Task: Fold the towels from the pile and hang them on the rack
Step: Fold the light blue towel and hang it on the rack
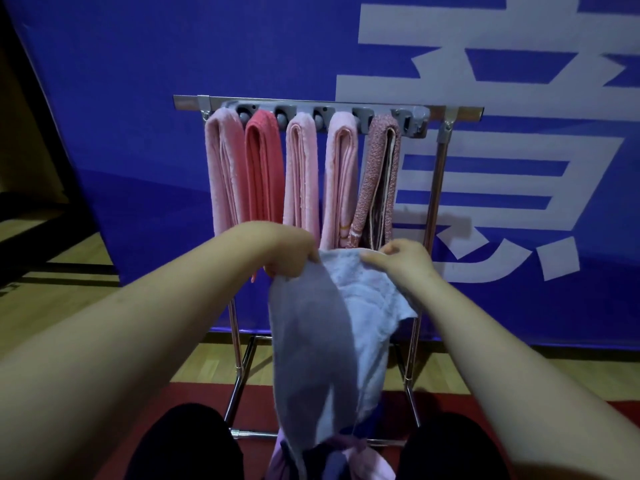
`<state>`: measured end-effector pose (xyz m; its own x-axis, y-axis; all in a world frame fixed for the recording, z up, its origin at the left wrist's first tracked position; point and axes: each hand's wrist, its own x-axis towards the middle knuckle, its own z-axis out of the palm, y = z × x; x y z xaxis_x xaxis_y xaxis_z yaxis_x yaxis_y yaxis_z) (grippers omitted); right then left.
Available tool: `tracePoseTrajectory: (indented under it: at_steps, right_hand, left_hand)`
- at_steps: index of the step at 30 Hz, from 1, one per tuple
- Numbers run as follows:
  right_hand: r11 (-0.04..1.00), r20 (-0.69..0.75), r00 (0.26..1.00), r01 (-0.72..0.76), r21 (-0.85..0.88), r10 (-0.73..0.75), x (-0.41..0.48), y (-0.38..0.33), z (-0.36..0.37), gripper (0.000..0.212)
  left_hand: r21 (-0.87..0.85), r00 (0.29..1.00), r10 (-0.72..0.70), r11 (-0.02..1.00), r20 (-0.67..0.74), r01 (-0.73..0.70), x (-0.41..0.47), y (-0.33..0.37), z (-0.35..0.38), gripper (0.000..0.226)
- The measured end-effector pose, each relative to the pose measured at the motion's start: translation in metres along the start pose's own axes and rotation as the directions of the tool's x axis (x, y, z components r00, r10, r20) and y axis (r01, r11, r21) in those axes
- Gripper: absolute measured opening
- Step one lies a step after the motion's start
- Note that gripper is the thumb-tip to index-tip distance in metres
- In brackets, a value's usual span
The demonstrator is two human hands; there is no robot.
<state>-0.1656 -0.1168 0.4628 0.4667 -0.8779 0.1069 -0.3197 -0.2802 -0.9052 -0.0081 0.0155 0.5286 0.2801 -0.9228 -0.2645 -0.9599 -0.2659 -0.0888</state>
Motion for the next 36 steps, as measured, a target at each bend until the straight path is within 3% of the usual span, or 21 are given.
tracePoseTrajectory:
  at_steps: [3, 5, 8, 12, 16, 20, 25, 29, 36]
  right_hand:
    - [0.999, 0.029, 0.999, 0.041, -0.007, -0.041, -0.001, -0.018, 0.003, 0.019]
    - [0.998, -0.002, 0.998, 0.067, -0.014, -0.067, 0.0, -0.025, 0.005, 0.021]
    - [0.992, -0.034, 0.992, 0.124, -0.012, -0.124, 0.002, -0.027, 0.01, 0.023]
    - [0.978, -0.015, 0.98, 0.198, -0.068, -0.2, 0.0, -0.03, 0.019, 0.013]
    - [0.972, 0.09, 0.974, 0.216, -0.098, -0.207, -0.011, -0.04, 0.024, 0.012]
    - [0.967, 0.11, 0.967, 0.239, -0.091, -0.228, -0.018, -0.049, 0.018, 0.017]
    - [0.991, 0.103, 0.986, 0.13, 0.039, -0.133, -0.015, -0.051, 0.014, 0.015]
    - [0.994, 0.089, 0.993, 0.076, 0.082, -0.083, -0.014, -0.054, 0.016, 0.013]
    - [0.959, 0.202, 0.978, -0.018, 0.283, -0.041, -0.022, -0.053, 0.009, 0.021]
  left_hand:
    - [-0.227, 0.999, -0.033, 0.973, 0.039, 0.041, 0.005, 0.01, 0.01, 0.066]
    - [-0.439, 0.995, -0.043, 0.895, 0.089, 0.078, 0.007, 0.013, 0.014, 0.067]
    - [-0.72, 0.993, 0.002, 0.689, 0.117, 0.083, 0.004, 0.018, 0.016, 0.068]
    - [-0.925, 1.0, 0.025, 0.379, 0.015, 0.004, 0.003, 0.029, 0.014, 0.037]
    - [-0.975, 0.999, -0.002, 0.216, -0.046, -0.045, 0.01, 0.036, 0.011, 0.029]
    - [-0.987, 0.996, -0.057, 0.153, -0.063, -0.053, 0.013, 0.04, 0.01, 0.027]
    - [-0.992, 0.98, -0.168, 0.084, -0.107, -0.094, 0.018, 0.042, 0.013, 0.032]
    - [-0.986, 0.964, -0.249, -0.109, -0.094, -0.124, 0.017, 0.049, 0.013, 0.028]
    - [-0.97, 0.927, -0.346, -0.135, -0.144, -0.202, 0.019, 0.044, 0.018, 0.029]
